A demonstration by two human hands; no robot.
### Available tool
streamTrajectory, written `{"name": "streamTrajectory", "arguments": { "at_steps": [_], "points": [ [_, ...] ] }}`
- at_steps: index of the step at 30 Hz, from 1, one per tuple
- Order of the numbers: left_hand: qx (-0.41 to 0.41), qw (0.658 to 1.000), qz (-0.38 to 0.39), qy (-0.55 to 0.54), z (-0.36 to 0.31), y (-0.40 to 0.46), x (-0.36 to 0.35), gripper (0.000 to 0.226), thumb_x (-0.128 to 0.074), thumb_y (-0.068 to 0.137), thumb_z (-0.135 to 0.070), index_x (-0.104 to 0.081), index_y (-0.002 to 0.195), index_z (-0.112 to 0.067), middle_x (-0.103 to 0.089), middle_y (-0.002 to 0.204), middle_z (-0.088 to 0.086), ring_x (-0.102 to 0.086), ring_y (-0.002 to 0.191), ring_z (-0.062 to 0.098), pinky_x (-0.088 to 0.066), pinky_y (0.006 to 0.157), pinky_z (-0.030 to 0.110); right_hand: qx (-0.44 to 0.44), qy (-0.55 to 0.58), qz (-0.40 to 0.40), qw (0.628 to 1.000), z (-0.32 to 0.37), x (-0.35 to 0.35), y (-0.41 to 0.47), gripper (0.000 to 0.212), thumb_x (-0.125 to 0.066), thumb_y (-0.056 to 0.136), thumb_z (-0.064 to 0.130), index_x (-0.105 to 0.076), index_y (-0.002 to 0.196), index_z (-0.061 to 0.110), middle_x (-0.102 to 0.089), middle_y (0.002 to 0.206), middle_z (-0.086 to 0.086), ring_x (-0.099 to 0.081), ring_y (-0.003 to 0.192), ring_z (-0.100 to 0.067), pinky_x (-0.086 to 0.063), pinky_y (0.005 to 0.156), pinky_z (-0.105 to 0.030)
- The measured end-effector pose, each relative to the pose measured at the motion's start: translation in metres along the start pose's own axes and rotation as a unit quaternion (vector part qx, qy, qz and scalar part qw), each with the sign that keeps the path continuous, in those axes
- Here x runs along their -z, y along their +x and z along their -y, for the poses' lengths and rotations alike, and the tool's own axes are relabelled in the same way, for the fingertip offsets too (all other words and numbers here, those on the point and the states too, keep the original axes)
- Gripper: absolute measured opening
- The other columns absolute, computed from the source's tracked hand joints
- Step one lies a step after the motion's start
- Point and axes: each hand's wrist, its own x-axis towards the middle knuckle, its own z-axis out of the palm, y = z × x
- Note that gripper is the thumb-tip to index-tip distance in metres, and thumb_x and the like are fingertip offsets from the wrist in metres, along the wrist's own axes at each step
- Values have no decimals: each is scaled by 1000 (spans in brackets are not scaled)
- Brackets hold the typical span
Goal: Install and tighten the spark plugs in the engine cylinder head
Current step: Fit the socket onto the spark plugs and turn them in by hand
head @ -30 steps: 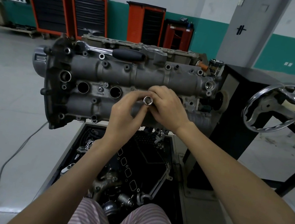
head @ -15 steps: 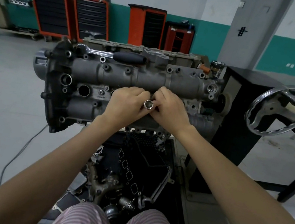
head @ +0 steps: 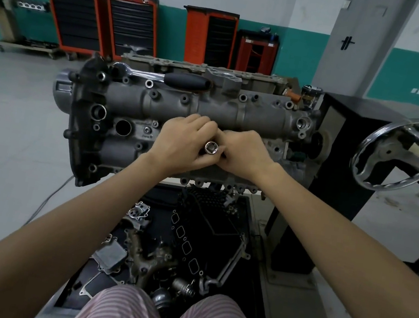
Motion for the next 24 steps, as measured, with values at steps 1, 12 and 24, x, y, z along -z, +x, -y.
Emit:
{"name": "streamTrajectory", "arguments": {
  "at_steps": [1,12,24],
  "points": [
    [11,1000,-17,6,1,-2,-3,35,-54,82,-33,-50,60,-6,-51,56,8,-53,50,26,-33,41,27,-17,8,2,1000,1,-2,-1,22,-65,79,19,-63,88,0,-63,64,-15,-60,54,-35,-37,45,-31],
    [62,995,-39,-71,-3,-15,-20,32,-51,84,-25,-48,59,-4,-50,52,8,-49,40,27,-28,38,24,-64,30,-7,997,1,-5,-4,16,-65,77,15,-60,71,2,-64,64,-17,-61,59,-36,-36,49,-34],
    [125,988,-44,-73,-7,-15,-23,36,-50,79,-33,-45,61,-2,-49,51,9,-48,41,29,-27,40,23,-33,35,-35,998,3,-4,-6,15,-72,68,7,-59,63,2,-62,55,-15,-58,46,-33,-41,40,-31]
  ]
}}
